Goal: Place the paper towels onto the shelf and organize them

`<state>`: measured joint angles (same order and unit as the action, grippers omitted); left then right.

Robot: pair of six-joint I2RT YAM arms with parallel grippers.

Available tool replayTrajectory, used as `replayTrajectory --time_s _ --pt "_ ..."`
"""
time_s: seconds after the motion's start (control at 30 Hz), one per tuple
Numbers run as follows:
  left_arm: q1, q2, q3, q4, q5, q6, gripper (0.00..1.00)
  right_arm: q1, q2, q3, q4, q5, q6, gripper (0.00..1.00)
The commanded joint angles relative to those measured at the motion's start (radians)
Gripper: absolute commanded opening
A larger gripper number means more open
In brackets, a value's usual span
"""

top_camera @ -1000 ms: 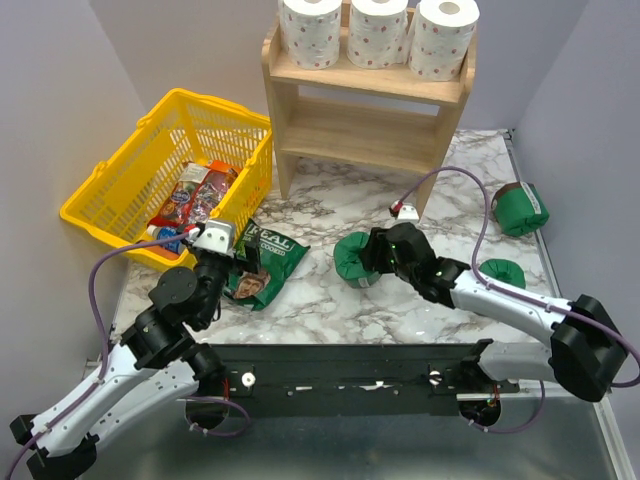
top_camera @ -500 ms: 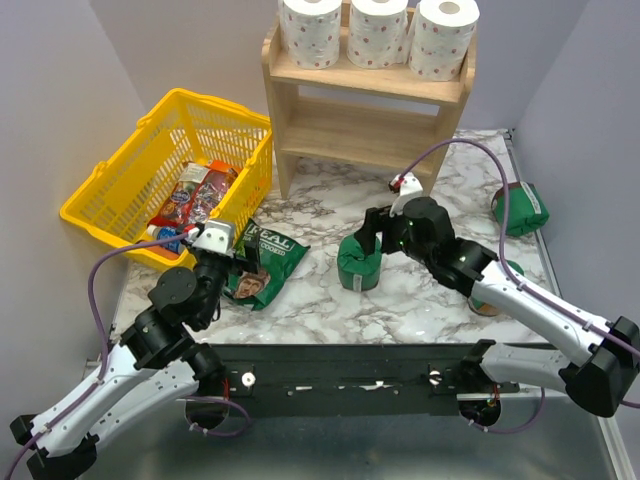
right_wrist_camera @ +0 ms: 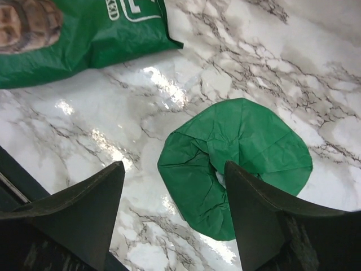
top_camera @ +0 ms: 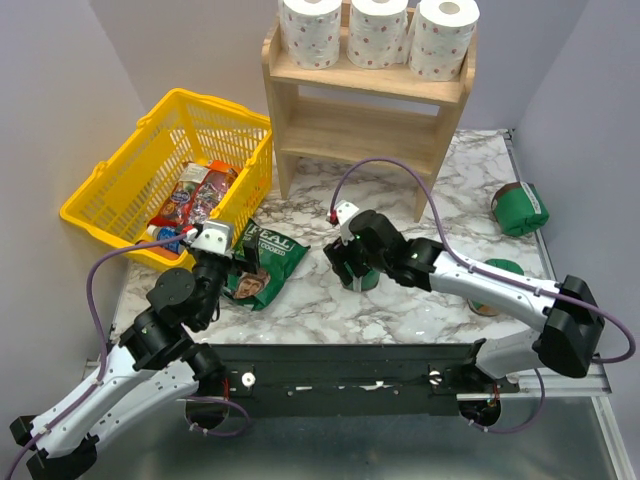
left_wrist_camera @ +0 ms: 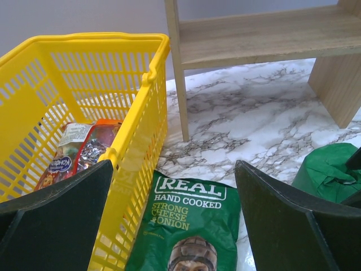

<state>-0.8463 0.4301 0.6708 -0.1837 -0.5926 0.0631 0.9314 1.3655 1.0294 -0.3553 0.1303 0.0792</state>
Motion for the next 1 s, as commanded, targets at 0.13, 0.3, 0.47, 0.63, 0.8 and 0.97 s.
replayTrajectory --time_s 0.13,0.3,0.47,0.63,0.8,0.97 --pt "0.000 -0.004 -0.008 0.000 -0.016 0.006 0.99 0.027 0.084 0.026 -0.047 0.089 -0.016 0.75" --pt "0.001 -0.002 -0.007 0.000 -0.016 0.006 0.99 0.038 0.124 0.021 -0.042 0.124 -0.009 0.74" --pt "0.001 -0.001 -0.008 0.000 -0.015 0.006 0.99 0.043 0.158 0.027 -0.031 0.198 -0.019 0.69" --pt "0.001 -0.004 -0.008 0.000 -0.016 0.007 0.99 0.052 0.142 0.032 -0.024 0.236 -0.054 0.49" --pt "0.000 -0.005 -0.008 0.000 -0.018 0.007 0.99 0.061 0.044 0.060 -0.046 0.201 -0.150 0.38" --pt "0.001 -0.004 -0.005 0.001 -0.018 0.007 0.99 0.063 -0.065 0.180 -0.118 0.127 -0.335 0.38"
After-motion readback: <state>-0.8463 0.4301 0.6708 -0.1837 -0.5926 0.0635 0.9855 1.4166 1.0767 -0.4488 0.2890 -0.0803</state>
